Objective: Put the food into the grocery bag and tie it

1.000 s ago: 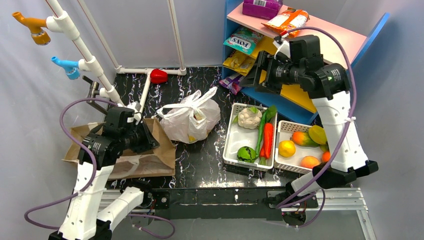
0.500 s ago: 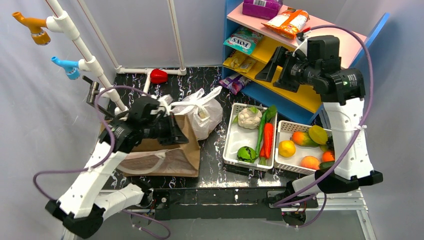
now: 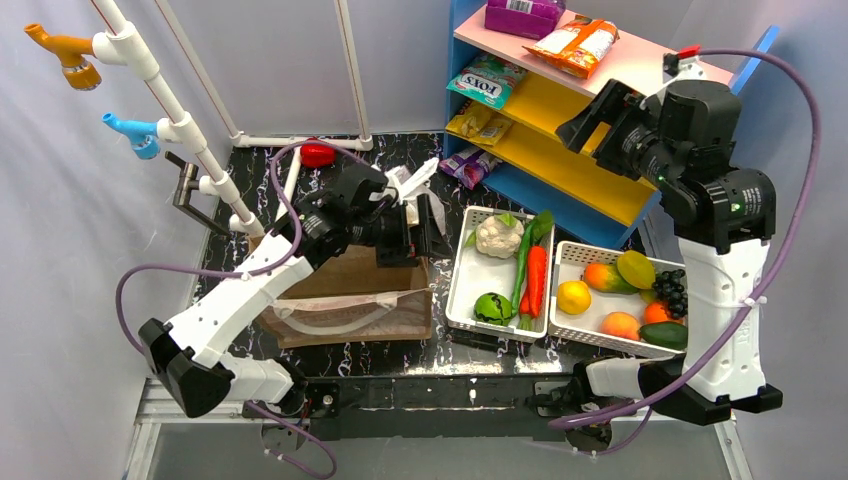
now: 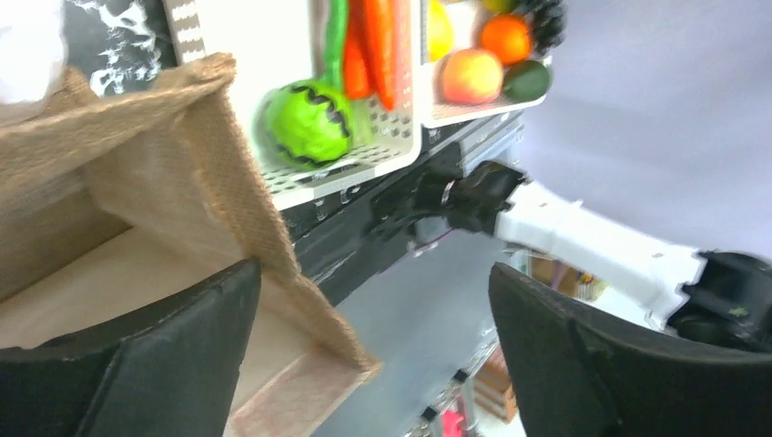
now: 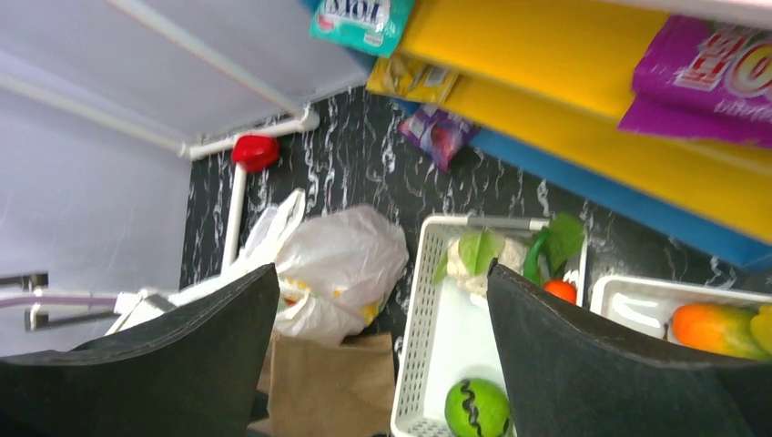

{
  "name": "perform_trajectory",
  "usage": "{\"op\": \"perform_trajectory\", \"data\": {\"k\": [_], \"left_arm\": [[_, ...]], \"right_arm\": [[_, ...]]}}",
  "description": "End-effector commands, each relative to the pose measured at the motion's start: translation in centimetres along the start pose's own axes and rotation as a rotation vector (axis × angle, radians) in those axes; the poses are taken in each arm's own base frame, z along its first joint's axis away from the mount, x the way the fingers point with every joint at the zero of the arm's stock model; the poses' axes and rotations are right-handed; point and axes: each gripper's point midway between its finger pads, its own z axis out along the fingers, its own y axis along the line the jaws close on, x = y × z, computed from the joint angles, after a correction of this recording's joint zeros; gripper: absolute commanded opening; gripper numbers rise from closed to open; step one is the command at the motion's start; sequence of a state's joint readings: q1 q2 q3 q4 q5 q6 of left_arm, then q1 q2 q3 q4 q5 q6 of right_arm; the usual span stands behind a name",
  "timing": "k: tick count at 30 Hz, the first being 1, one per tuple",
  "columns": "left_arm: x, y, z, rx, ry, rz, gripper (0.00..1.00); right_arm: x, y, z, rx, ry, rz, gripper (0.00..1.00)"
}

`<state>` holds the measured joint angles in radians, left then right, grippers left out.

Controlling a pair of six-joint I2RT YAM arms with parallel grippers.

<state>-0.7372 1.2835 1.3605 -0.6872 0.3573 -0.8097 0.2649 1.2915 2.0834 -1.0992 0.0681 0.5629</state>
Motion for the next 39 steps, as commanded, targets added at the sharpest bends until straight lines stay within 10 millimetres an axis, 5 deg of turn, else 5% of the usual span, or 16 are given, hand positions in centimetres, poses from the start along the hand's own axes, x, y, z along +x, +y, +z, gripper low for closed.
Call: {"op": "perform_trajectory", "data": {"k": [1,6,10,16,23,30,39], "left_arm": [[-2.9,-4.9,-3.1,0.121,-0.123,0.073,0.98],[-4.5,-6.2,-7.2,0.084,-0.225,0.134,0.98],[-5.5,-4.2,-11.3,-0.078,-0.338,0.204,0.98],[-6.7,2.3,-19.0,-0.424,-0.576,0.218,0.98],[-4.6,8.4,-26.4,-0.746,-0.667,0.186,0.98],[-3.3,10.1,-29.5,-0.833,-0.711,0.176,0.98],[-2.2,10.8,-26.8,-0.874,-0.444,0.215,0.98]], "right_arm": [[-5.7,0.1,-0.7,0.025,-0.248,-0.006,0.91],[-8.9,0.5,-0.3,0.023,-0.354,-0.009,0.92],[-10.3,0.9,0.9,0.008,-0.352,0.001,0.92],[-10.5,0.4,3.8,-0.013,-0.300,0.044,0.92],[-11.7,-1.5,6.7,-0.028,-0.260,0.142,0.92],[-12.5,-3.5,9.7,-0.043,-0.219,0.246,0.93],[-13.6,-5.4,14.1,-0.058,-0.190,0.328,0.93]]}}
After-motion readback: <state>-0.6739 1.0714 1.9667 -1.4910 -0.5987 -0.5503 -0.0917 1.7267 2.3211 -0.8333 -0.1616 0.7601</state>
